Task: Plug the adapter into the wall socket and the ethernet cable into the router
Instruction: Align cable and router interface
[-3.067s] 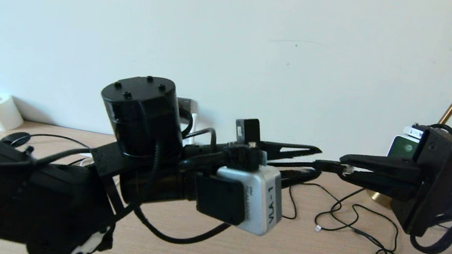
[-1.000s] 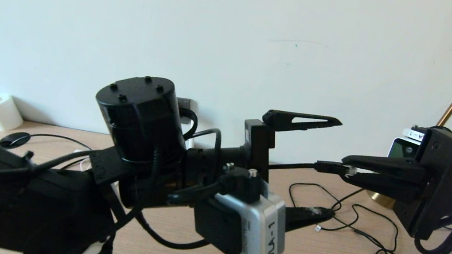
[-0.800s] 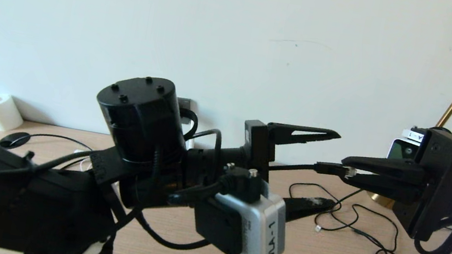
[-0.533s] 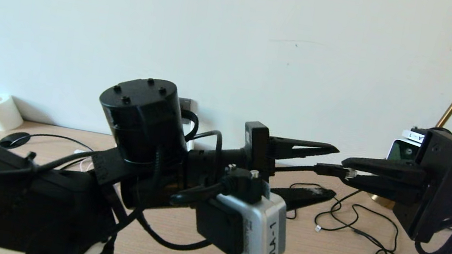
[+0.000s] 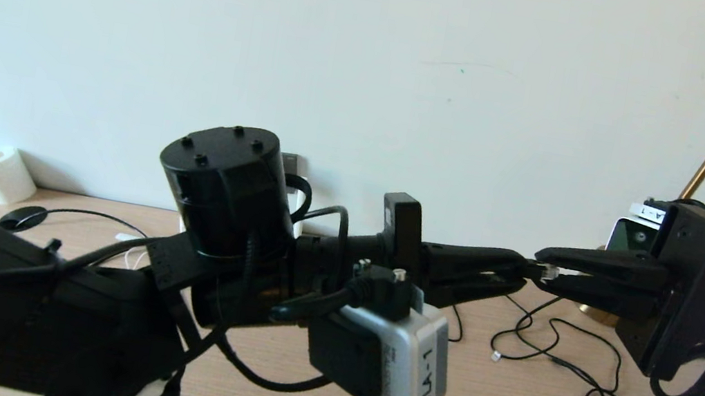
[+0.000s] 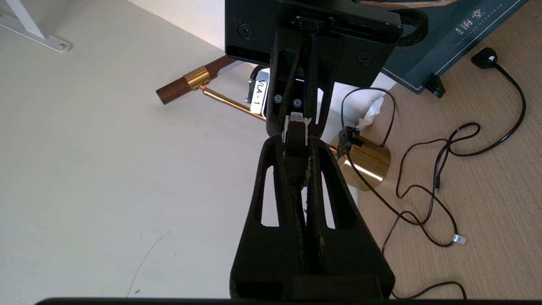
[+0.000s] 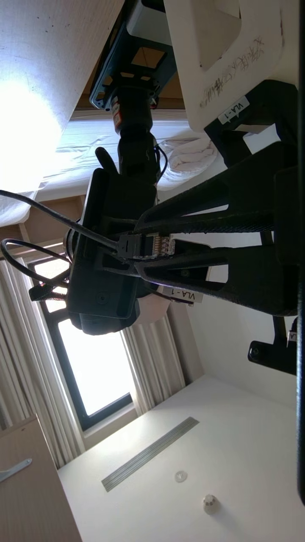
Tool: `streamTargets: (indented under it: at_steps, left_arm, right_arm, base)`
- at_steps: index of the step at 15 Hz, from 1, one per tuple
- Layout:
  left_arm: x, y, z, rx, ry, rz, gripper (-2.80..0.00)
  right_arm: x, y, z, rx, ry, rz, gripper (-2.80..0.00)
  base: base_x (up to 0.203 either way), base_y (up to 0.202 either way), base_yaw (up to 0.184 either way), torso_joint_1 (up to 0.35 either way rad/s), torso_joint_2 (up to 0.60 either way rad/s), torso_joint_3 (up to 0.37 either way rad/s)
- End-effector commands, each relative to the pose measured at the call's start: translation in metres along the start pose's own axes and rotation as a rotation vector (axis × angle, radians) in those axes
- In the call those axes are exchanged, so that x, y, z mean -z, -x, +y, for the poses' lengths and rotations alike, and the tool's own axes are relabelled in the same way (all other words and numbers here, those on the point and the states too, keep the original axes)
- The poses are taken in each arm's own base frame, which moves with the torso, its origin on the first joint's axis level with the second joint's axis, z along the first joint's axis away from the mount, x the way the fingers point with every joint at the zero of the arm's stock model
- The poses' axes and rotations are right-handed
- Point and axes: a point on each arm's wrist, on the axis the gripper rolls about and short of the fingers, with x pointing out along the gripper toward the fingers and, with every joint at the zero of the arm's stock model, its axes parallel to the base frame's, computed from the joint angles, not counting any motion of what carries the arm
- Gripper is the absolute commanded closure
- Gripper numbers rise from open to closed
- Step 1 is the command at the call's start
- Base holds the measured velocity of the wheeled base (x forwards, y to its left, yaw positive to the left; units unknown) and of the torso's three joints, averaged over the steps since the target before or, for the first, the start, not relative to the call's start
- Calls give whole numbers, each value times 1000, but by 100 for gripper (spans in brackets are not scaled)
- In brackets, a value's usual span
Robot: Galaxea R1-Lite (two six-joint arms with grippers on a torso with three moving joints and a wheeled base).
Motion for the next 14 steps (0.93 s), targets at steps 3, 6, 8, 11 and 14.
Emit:
streamTargets:
  at_steps: [3,6,8,11,14]
  left_arm:
    - [0,0,-1,2,-6,-2,0]
    - [0,2,-1,5,11,4,0]
    - [0,4,-1,1,132,20,0]
    - [-1,23,12,-76,406,98,0]
    - [-14,45,18,-239,776,232,0]
  right_arm:
    - [5,0,-2,2,50,16,-280]
    - [4,0,-3,4,51,10,-280]
    - [5,5,-3,-1,68,-57,-280]
    - [22,20,-5,-29,277,-276,-280]
    - [38,32,-10,18,553,-486,-280]
  base:
    - [0,0,0,0,0,0]
    - [0,0,0,0,0,0]
    - [0,0,0,0,0,0]
    - [0,0,0,0,0,0]
    - [0,0,0,0,0,0]
